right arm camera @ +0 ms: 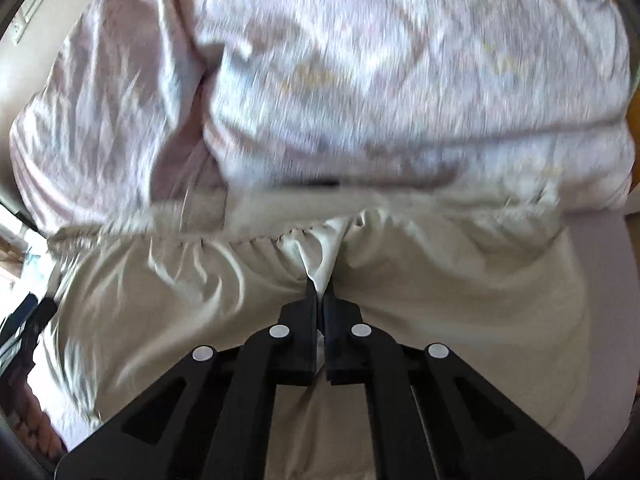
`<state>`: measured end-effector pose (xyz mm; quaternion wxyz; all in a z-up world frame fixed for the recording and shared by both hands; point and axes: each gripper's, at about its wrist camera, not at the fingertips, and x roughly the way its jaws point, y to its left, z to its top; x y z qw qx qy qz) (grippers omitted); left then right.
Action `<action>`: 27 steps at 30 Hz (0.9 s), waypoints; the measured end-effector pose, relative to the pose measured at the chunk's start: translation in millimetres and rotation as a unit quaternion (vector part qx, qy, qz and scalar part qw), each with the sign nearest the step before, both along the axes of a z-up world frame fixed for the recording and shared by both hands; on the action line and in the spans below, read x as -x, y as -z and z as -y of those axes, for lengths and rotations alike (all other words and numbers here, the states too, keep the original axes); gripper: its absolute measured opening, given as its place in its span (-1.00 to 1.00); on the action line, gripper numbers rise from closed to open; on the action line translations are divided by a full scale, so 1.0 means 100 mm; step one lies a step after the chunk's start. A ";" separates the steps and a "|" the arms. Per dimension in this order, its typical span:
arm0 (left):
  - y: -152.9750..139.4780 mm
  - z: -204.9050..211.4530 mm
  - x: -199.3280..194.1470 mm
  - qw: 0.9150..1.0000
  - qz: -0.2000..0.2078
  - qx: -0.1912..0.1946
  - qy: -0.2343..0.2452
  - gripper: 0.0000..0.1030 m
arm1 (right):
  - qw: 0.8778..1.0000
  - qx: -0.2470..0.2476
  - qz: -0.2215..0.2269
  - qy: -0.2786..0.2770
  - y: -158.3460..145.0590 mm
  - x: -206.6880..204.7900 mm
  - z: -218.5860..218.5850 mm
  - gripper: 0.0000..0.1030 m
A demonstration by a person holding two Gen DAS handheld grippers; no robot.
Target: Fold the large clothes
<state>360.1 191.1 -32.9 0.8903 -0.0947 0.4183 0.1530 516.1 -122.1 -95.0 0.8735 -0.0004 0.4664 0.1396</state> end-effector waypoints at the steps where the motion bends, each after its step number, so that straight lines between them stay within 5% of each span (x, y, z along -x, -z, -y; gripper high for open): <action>1: 0.00 -0.01 0.00 1.000 0.003 0.000 -0.002 0.60 | 1.000 -0.001 0.005 0.006 -0.03 -0.05 0.00 -0.96; 7: 0.07 -0.08 -0.06 0.999 0.020 -0.011 -0.023 0.60 | 0.999 0.012 0.006 0.047 0.11 -0.35 -0.04 -0.97; 12: 0.39 -0.19 -0.24 0.998 -0.015 -0.028 -0.053 0.63 | 0.999 0.031 -0.005 0.021 0.37 -0.29 -0.04 -0.86; 14: 0.49 -0.25 -0.29 0.997 -0.026 -0.031 -0.063 0.63 | 1.000 0.026 0.005 0.002 0.30 -0.21 0.05 -0.68; 16: 0.57 -0.31 -0.33 0.996 -0.033 -0.030 -0.075 0.66 | 1.000 0.010 0.025 0.002 0.19 -0.09 0.23 0.12; 17: 0.59 -0.33 -0.35 0.996 -0.034 -0.031 -0.077 0.67 | 0.999 -0.002 0.046 0.007 0.11 0.00 0.36 0.19; 21: 0.65 -0.35 -0.40 0.995 -0.040 -0.042 -0.077 0.73 | 0.994 0.007 0.105 0.043 -0.02 0.20 0.81 0.20; 25: 0.72 -0.39 -0.44 0.995 -0.038 -0.045 -0.076 0.77 | 0.990 0.079 0.096 0.068 0.21 0.06 0.98 0.12; 27: 0.76 -0.40 -0.45 0.995 -0.037 -0.047 -0.076 0.80 | 0.991 0.078 0.077 0.079 0.41 -0.04 0.99 0.12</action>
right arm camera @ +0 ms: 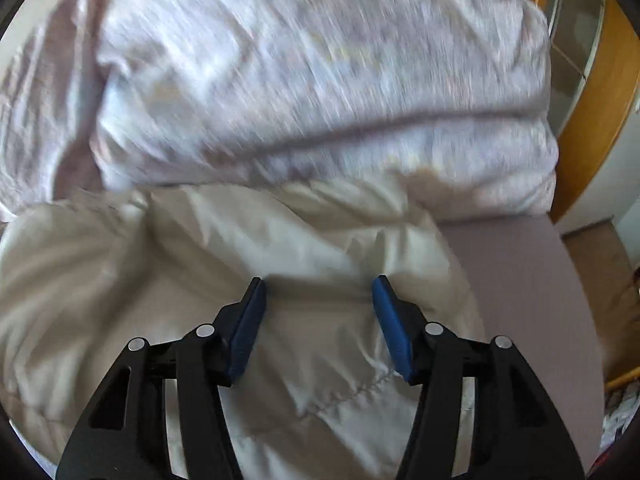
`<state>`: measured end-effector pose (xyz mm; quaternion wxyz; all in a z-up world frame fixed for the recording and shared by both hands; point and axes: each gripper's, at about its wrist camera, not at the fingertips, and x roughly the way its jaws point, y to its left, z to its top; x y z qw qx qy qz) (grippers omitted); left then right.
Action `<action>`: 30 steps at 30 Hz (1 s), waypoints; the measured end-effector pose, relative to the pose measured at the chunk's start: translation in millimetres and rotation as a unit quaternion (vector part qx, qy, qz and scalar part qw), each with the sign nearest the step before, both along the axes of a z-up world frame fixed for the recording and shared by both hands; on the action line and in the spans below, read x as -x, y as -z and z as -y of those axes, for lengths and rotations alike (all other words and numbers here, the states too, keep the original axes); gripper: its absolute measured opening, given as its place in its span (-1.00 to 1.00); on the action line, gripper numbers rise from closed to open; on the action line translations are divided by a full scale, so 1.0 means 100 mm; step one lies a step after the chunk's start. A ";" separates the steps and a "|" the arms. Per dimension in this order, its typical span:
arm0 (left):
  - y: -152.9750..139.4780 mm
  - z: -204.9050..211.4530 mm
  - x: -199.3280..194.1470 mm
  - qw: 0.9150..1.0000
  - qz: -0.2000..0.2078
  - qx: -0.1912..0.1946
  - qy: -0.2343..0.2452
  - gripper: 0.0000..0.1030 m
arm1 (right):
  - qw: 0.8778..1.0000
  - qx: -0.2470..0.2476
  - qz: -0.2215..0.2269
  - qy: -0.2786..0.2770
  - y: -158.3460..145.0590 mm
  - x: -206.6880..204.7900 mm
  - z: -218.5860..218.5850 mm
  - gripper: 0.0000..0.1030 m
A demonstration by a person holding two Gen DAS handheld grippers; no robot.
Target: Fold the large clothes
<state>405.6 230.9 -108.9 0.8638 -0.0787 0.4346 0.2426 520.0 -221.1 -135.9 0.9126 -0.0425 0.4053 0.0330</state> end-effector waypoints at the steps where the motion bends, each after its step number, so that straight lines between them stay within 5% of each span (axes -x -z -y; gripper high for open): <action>1: 0.02 -0.01 -0.01 1.000 0.001 -0.001 0.001 0.82 | 1.000 -0.005 -0.005 0.005 0.07 -0.02 0.02 0.12; 14: 0.20 -0.18 -0.08 1.000 0.008 0.003 -0.004 0.92 | 1.000 0.020 -0.019 0.001 0.45 -0.32 0.03 0.24; 30: 0.27 -0.19 -0.05 0.999 0.032 -0.004 -0.003 0.96 | 0.998 0.033 0.045 0.006 0.70 -0.23 -0.09 0.27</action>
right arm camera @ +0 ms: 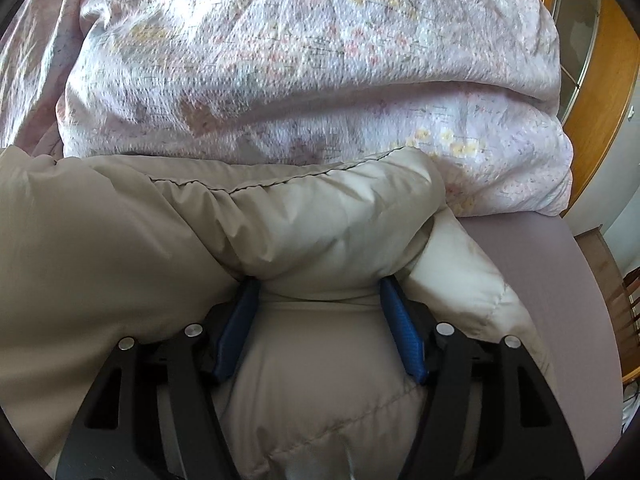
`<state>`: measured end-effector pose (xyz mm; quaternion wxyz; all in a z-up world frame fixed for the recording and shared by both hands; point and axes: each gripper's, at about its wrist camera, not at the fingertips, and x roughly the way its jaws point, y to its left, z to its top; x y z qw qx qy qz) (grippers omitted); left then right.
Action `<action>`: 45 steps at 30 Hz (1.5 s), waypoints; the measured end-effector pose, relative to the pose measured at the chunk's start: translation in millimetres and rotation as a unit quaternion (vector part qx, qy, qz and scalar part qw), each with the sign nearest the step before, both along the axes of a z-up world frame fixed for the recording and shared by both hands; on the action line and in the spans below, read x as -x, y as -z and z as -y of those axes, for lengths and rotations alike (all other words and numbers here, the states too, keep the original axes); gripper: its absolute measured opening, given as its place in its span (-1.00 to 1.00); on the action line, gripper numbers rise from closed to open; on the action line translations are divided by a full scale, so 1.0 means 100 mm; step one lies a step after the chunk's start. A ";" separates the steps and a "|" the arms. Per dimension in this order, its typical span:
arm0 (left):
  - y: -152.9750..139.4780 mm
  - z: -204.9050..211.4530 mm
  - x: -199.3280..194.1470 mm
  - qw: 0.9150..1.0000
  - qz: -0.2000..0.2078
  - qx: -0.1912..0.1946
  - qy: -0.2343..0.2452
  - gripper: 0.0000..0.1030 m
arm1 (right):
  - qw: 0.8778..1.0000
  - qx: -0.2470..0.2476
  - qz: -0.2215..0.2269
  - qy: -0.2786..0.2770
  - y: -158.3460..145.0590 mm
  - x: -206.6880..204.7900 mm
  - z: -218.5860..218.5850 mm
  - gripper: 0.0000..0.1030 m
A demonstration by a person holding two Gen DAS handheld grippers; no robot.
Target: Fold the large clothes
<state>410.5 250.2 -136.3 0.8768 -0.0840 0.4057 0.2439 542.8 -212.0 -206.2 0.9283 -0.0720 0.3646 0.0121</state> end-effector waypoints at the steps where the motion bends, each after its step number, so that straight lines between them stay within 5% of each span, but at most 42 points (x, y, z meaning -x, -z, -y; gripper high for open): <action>1: 0.01 0.01 0.01 1.000 0.001 0.000 0.000 0.96 | 1.000 0.000 0.002 0.000 0.01 -0.02 0.00 0.27; 38: 0.05 -0.02 0.04 1.000 0.016 -0.001 -0.001 0.96 | 1.000 0.005 0.006 0.002 -0.04 0.13 -0.03 0.28; 45: -0.09 -0.02 0.07 1.000 -0.028 0.008 0.008 0.96 | 0.999 0.018 -0.050 0.009 -0.24 0.04 0.01 0.37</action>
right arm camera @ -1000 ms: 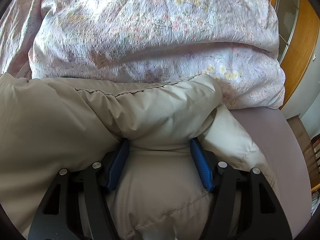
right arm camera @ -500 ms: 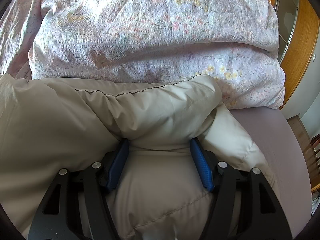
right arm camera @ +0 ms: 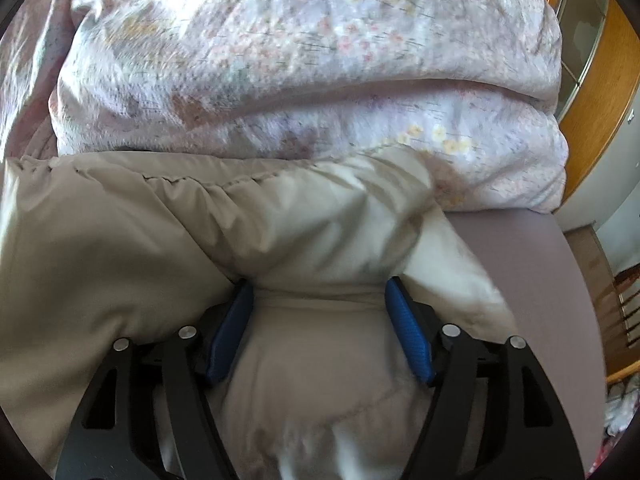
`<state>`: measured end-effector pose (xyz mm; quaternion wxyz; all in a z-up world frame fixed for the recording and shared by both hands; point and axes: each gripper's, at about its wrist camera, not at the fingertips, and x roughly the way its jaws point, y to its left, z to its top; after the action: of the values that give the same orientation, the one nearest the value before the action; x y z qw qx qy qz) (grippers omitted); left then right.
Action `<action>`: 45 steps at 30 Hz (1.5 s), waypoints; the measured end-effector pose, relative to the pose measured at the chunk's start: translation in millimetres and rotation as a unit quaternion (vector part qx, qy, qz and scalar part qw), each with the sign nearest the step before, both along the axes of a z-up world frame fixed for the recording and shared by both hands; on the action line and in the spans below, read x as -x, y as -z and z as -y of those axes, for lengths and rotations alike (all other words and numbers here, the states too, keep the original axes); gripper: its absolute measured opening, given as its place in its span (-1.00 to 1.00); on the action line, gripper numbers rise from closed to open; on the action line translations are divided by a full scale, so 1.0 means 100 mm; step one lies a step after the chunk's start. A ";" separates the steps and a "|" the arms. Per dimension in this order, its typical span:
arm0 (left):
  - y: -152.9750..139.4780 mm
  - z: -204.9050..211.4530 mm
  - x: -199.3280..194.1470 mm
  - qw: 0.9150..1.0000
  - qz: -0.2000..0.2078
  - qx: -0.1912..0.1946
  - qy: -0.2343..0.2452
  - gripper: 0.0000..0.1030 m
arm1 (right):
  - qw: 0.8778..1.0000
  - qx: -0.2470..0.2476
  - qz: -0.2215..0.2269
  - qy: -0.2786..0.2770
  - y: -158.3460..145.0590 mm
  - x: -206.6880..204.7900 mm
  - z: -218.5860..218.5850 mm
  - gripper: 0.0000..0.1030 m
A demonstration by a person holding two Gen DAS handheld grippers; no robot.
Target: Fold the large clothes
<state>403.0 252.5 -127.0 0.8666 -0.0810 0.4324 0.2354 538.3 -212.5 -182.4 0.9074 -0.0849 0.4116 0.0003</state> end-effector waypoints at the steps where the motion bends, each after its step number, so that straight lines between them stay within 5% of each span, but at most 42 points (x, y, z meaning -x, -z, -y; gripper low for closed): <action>1: -0.05 0.00 0.05 1.000 -0.004 0.001 0.002 0.96 | 1.000 -0.004 -0.005 0.003 -0.07 0.03 0.05 0.37; 7: -0.32 -0.11 0.51 1.000 0.000 0.023 -0.001 0.96 | 0.998 -0.039 0.000 0.049 -0.41 0.36 0.56 0.47; 13: -0.37 -0.39 0.99 0.996 -0.006 0.078 -0.042 0.96 | 0.989 -0.100 -0.042 0.105 -0.41 0.61 1.10 0.56; 21: -0.04 -0.49 1.36 0.972 -0.003 0.223 -0.074 0.86 | 0.947 -0.259 -0.133 0.136 -0.11 0.65 1.46 0.56; 32: 0.19 -0.33 1.44 0.962 -0.017 0.255 -0.092 0.73 | 0.903 -0.348 -0.189 0.167 0.14 0.62 1.62 0.55; 39: 0.19 -0.26 1.44 0.958 -0.016 0.267 -0.101 0.57 | 0.900 -0.357 -0.195 0.159 0.19 0.73 1.45 0.05; 45: 0.18 -0.22 1.39 0.954 -0.014 0.283 -0.103 0.35 | 0.916 -0.318 -0.191 0.150 0.07 0.77 1.24 -0.34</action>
<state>263.7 274.2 -145.4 0.7733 -0.3637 0.4822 0.1929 461.8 -336.6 -189.9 0.7801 0.2726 0.5630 0.0115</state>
